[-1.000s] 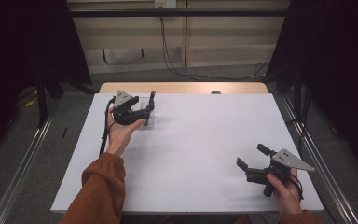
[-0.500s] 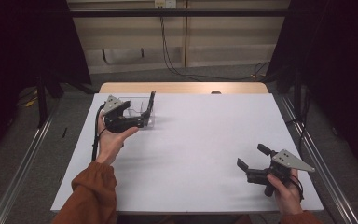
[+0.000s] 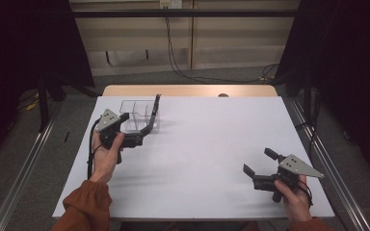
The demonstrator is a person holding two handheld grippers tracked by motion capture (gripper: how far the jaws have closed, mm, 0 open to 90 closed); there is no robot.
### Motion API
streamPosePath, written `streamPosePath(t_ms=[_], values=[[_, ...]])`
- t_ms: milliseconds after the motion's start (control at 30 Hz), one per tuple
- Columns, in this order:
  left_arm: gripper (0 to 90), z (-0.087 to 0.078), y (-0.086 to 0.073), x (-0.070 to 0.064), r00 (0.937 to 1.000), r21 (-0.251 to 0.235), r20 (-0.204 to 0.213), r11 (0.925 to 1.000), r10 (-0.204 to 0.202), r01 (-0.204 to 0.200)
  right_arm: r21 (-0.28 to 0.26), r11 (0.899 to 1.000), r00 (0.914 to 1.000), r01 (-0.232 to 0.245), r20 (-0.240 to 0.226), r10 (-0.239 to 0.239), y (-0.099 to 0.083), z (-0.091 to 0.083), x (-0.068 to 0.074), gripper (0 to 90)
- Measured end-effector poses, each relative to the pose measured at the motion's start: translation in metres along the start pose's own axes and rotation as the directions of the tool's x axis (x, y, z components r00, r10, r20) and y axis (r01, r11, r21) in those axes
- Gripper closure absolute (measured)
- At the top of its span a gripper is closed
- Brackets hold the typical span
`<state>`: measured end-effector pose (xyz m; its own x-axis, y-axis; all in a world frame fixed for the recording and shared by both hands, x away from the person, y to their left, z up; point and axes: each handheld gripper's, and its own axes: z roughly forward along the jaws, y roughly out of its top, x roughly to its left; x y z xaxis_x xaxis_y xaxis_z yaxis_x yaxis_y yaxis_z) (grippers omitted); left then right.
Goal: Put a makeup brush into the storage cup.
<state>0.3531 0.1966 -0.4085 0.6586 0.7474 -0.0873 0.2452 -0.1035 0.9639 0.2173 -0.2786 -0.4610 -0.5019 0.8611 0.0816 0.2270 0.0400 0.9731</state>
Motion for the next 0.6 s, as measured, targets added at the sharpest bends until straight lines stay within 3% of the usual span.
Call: streamPosePath(t_ms=[433, 600], values=[[2.3, -0.027, -0.015, -0.006, 0.9989, 0.005, -0.012, 0.9990, -0.045, 0.045, 0.002, 1.000, 1.0000, -0.008, 0.000, 0.008, 0.000, -0.001, 0.000, 0.0], [1.7, -0.036, -0.015, -0.012, 0.9995, -0.016, -0.014, 0.9995, -0.028, 0.028, 0.007, 1.000, 1.0000, 0.007, -0.006, -0.007, 0.000, 0.000, 0.001, 0.0]])
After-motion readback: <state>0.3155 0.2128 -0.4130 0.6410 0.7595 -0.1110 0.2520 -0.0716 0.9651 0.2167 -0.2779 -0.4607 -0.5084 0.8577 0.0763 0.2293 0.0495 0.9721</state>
